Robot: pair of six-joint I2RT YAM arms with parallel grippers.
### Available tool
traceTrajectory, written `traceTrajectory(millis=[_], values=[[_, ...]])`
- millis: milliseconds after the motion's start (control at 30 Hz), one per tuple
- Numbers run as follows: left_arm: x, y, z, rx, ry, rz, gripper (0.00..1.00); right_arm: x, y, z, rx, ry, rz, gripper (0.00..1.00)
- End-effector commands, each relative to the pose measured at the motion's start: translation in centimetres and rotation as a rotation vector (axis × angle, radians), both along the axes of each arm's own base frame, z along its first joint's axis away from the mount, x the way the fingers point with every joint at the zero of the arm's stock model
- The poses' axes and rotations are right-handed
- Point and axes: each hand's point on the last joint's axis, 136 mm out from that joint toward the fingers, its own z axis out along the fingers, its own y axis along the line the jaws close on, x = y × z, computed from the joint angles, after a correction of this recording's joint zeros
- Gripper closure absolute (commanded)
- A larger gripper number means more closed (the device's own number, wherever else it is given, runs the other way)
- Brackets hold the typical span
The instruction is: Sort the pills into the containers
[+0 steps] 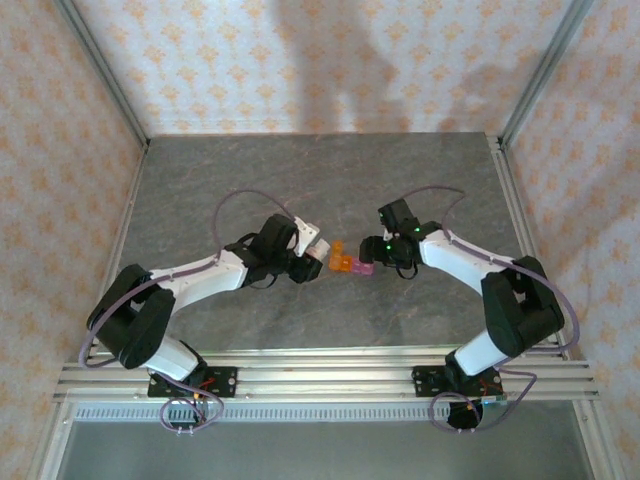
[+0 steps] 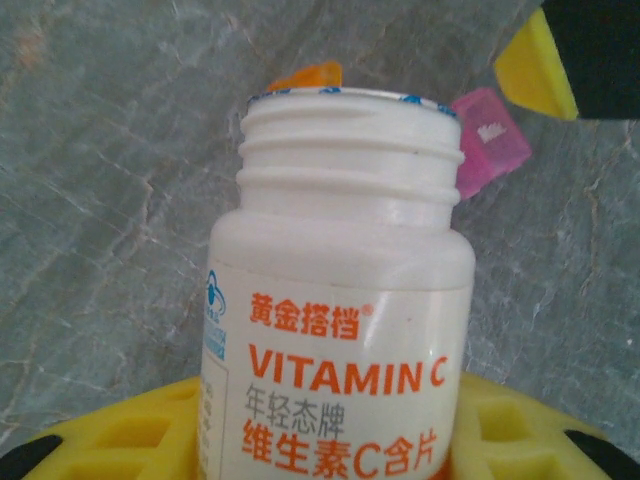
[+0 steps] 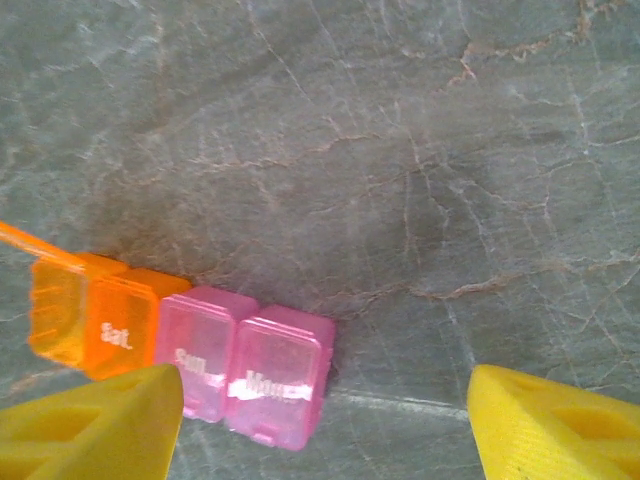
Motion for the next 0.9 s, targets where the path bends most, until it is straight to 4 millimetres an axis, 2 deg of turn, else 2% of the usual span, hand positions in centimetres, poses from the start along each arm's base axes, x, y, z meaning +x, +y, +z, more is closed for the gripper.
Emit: traceTrajectory(millis=[0, 367, 867], values=[[0.0, -0.8, -0.4, -0.007, -0.007, -0.016, 1.0, 0.8, -0.3, -0.1, -0.045, -0.02, 0.004, 0.25], [-0.6, -1.5, -2.1, 0.053, 0.044, -0.074, 1.0, 1.4, 0.2, -1.6, -0.042, 0.007, 0.002, 0.26], [-1.1, -1.2, -2.7, 0.162, 0.091, -0.125, 1.0, 1.1, 0.3, -2.4, -0.042, 0.028, 0.007, 0.27]])
